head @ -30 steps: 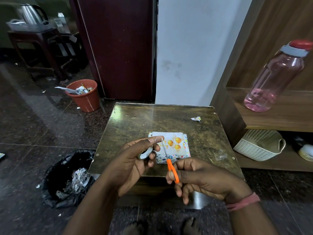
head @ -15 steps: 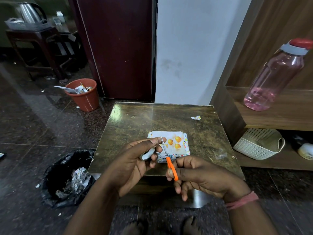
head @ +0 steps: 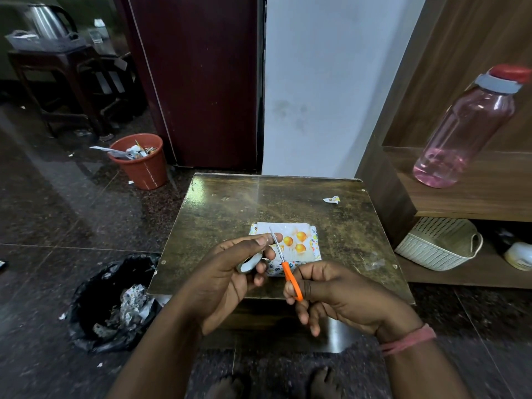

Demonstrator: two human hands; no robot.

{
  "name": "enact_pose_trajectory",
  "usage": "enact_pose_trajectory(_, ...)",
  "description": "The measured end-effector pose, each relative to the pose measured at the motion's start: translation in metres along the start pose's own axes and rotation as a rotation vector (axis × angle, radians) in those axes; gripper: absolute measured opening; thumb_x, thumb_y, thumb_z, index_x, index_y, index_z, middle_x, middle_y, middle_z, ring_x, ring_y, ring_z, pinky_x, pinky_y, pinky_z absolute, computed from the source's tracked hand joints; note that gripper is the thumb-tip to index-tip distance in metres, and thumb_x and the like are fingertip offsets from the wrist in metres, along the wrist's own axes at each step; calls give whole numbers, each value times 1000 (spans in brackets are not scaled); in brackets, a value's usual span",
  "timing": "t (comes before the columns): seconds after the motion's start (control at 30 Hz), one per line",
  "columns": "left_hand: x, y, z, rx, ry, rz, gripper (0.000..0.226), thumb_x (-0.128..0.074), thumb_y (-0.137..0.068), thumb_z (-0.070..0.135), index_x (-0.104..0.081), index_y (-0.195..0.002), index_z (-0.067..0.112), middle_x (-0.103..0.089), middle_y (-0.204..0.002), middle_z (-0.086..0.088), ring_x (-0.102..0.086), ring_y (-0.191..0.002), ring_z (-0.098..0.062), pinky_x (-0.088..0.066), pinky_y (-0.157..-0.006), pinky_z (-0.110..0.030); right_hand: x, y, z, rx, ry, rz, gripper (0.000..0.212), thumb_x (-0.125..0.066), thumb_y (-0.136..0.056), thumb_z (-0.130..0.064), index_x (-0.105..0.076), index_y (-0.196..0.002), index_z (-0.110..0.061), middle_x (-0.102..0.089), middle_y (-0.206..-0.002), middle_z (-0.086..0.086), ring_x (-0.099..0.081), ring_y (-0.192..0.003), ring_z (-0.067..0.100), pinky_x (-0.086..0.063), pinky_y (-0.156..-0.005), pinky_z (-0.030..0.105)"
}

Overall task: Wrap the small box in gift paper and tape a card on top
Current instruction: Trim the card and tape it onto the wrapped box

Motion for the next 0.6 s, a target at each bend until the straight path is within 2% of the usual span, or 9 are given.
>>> enact_pose_trajectory(0.23,0,0,0,-3,-16,-5,38,-68,-89,20,-74,-120,0,-62,-87,-4,-50,-69,-11,-42,-57,-22,0,-2,-5,35,-19,17,10,-68,-89,-16,-69,-85,-7,-61,-82,10,-61,-55,14,-52,-41,24)
enact_pose_trajectory(0.43,2,-1,1,-11,8,9,42,-68,-85,23,-74,-119,-1,-63,-86,-5,-50,-68,-11,-42,-56,-22,-1,2,-5,30,-36,2,28,-74,-87,-21,-63,-97,3,-63,-88,11,-61,-61,17,-55,-47,27)
enact_pose_trajectory(0.6,3,-1,1,-18,36,21,34,-68,-84,20,-78,-111,2,-64,-87,-6,-51,-67,-11,-42,-55,-21,0,3,-5,26,-31,23,22,-70,-92,-15,-61,-101,3,-63,-91,11,-61,-63,19,-55,-49,28)
Point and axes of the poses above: each hand's wrist, its own y-axis away from the middle knuckle, its own x-axis out of the back of the hand, z = x × y, the point moved 10 cm from there along -y, towards the middle knuckle
